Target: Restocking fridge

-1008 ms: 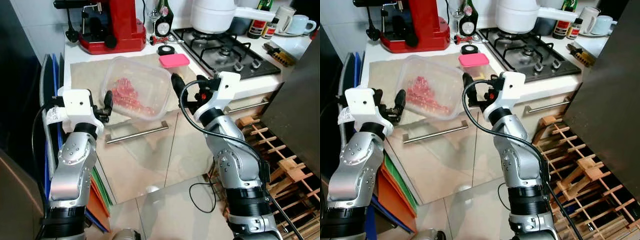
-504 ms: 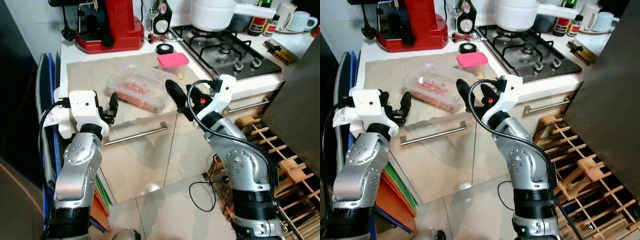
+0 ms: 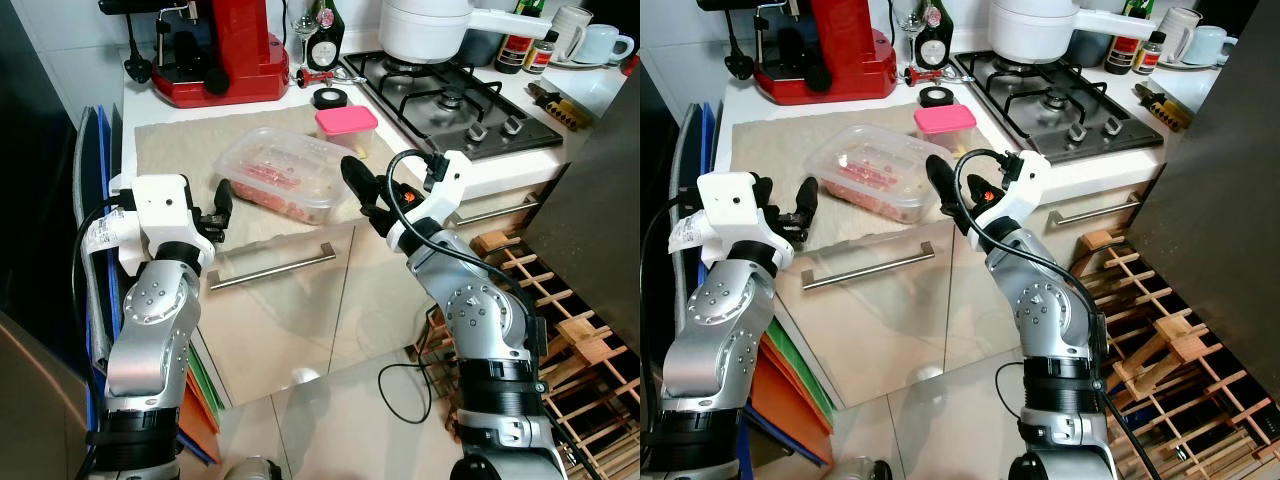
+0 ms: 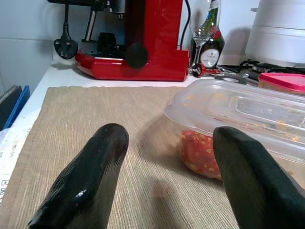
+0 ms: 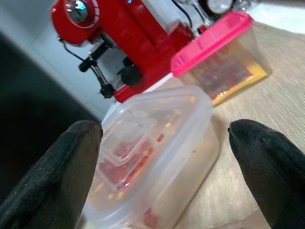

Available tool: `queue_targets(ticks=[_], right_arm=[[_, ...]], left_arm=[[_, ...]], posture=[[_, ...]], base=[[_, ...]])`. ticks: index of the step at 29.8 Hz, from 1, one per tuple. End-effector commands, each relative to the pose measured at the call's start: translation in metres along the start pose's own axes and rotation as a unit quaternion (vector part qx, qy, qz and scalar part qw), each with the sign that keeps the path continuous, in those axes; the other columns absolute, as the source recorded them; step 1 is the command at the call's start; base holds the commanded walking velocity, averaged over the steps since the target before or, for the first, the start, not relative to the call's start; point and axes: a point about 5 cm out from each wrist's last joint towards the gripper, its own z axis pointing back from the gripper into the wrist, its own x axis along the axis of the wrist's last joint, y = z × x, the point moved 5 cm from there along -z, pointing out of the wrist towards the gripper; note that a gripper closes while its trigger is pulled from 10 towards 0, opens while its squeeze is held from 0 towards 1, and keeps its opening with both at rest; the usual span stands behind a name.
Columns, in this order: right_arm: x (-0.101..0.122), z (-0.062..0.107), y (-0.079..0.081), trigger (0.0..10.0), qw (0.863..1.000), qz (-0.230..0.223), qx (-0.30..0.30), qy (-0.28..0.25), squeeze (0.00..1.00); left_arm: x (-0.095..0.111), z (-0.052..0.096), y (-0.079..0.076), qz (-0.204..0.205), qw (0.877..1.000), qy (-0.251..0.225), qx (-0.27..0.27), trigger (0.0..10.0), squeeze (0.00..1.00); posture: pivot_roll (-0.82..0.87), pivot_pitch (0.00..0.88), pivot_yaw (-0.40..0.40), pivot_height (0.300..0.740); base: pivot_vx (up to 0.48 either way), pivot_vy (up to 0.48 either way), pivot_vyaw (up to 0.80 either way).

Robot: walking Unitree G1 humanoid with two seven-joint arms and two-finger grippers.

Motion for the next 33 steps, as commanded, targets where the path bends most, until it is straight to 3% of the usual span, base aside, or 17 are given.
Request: queue_targets(ticks=[1,4,9,14,21,28,33], right_arm=[[0.004,-0.005,-0.006,10.0,1.000,-0.009,-0.005,-0.006,0.00],[0.003,-0.009,-0.006,10.0,1.000,-0.008,-0.003,-0.003,0.00],[0.002,-0.017,0.009,10.0,1.000,-0.013,0.025,0.002,0.00],[-0.012,-0.023,0.018,10.0,0.998,-0.048,0.041,0.029,0.00],[-0.023,-0.026,0.016,10.0,0.997,-0.054,0.030,0.045,0.00],[-0.034,-0.028,0.007,10.0,0.998,-0.012,0.002,0.069,0.00],[-0.036,-0.026,0.001,9.9,0.997,-0.009,-0.014,0.074,0.00]], left_arm=[[0.000,-0.002,0.002,0.003,1.000,0.003,0.006,10.0,0.00],[0.001,-0.002,0.002,0.002,1.000,0.002,0.007,10.0,0.00],[0.001,-0.001,0.002,0.001,1.000,0.001,0.008,10.0,0.00],[0.001,-0.001,0.002,0.002,1.000,0.001,0.009,10.0,0.00],[0.000,-0.002,0.001,0.003,1.000,0.004,0.009,10.0,0.00],[0.001,-0.004,0.000,0.004,1.000,0.006,0.008,10.0,0.00],[0.001,-0.004,0.000,0.004,1.000,0.007,0.009,10.0,0.00]], posture=[[0.05,0.000,-0.004,0.740],[0.06,0.000,-0.006,0.740],[0.06,0.000,-0.011,0.740],[0.07,0.000,-0.018,0.740],[0.07,0.000,-0.019,0.740],[0.07,0.000,-0.017,0.740],[0.07,0.000,-0.018,0.740]], base=[[0.000,0.000,0.00],[0.000,0.000,0.00],[0.000,0.000,0.00],[0.000,0.000,0.00],[0.000,0.000,0.00],[0.000,0.000,0.00],[0.000,0.000,0.00]])
